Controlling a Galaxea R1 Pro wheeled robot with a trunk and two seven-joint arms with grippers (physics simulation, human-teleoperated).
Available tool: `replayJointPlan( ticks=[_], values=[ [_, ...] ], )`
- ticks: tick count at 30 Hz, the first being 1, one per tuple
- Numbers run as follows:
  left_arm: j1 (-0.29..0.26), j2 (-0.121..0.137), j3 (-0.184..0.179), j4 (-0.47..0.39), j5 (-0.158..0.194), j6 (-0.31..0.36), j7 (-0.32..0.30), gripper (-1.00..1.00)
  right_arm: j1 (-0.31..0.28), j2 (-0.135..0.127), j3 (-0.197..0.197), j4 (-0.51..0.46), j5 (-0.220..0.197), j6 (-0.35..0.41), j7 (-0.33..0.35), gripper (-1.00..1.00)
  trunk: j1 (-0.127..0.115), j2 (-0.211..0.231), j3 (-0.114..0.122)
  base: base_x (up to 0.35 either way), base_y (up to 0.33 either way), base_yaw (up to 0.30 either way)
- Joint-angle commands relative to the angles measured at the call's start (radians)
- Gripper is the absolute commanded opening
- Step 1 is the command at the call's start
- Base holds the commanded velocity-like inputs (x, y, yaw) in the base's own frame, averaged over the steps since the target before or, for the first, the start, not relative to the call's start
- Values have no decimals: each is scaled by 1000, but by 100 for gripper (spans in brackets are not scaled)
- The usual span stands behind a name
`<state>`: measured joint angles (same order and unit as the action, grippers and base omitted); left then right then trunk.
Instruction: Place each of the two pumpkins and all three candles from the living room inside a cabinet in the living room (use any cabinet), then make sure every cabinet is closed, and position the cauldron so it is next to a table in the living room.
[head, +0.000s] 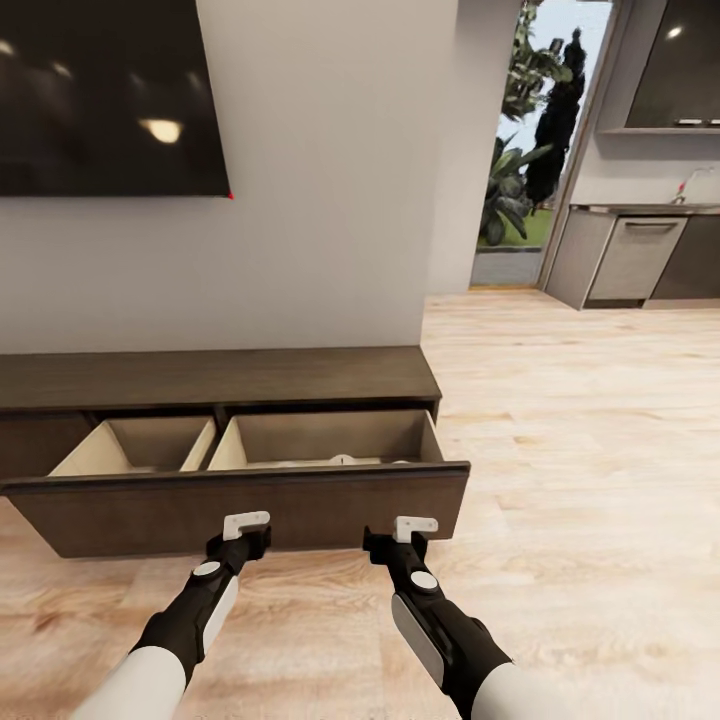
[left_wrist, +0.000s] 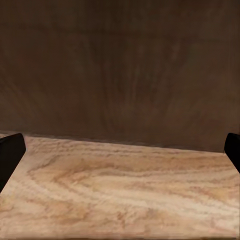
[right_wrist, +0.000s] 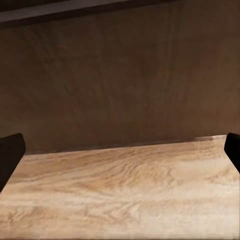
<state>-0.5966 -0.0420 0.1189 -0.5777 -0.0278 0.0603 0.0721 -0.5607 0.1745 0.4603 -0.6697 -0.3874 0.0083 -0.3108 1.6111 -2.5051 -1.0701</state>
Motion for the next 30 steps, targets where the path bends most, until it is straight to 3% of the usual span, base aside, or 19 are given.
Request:
replayJointPlan(
  ticks=[1, 30],
  values=[
    [0, -1, 4, -2, -3, 6, 0, 100, -1, 0, 3, -1, -5, 1, -7, 100, 0, -1, -5, 0, 0, 0],
    [0, -1, 4, -2, -3, 11, 0, 100, -1, 0, 3, -1, -4, 1, -7, 100, 1, -1, -9, 100, 0, 0]
  ],
)
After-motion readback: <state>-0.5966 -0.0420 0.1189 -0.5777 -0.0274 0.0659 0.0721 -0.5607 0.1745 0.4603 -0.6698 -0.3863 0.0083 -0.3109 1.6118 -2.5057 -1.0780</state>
